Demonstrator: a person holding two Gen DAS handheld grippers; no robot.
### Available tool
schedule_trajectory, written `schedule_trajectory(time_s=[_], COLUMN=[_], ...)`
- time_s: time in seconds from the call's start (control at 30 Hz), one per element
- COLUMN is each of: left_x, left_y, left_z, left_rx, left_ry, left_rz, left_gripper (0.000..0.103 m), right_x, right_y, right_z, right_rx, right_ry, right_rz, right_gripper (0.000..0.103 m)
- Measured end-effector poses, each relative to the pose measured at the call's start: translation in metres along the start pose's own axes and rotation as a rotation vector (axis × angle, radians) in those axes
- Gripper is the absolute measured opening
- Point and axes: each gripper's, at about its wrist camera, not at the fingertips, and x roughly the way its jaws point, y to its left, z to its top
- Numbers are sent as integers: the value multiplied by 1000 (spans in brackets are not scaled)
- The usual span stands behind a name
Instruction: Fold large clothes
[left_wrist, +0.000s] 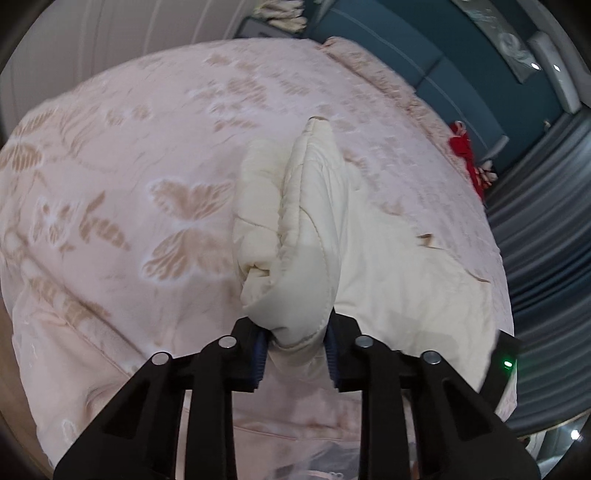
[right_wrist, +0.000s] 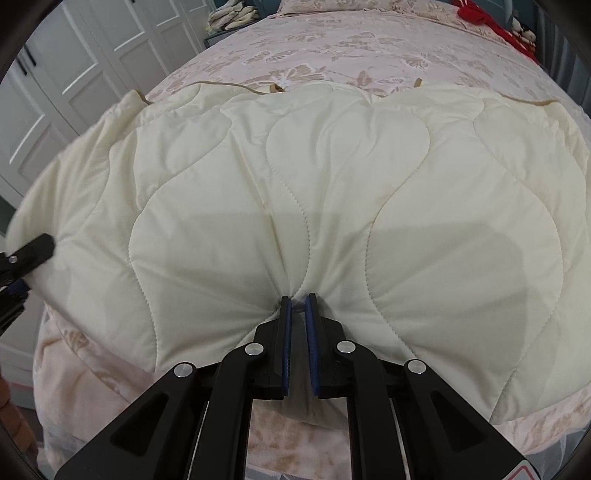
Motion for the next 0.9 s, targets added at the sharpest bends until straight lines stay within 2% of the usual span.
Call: schedule_trajectory(time_s=[0.13,0.3,0.43,0.6,0.9], left_x=[-13,-21,-28,-38,-50], left_y=[-19,-33,-47,-71,-128], left_z=[6,9,9,4,-19], left_rx=[49,74,100,153,294], left_ry=[-32,-47,-63,-62,-69], left_rz=[17,20,19,-10,-43], left_gripper=[22,21,21,20,18], right_x=[-29,-59,-49,-30,-12], right_y=[-14,-22,-21,-21,-41], right_z=[-1,-17,-33,-31,-30], right_rx=[110,101,100,103,189], right_ry=[-24,-19,26,34,28], right_rz=[68,89,95,86,161], right_gripper=[5,5,4,4,0])
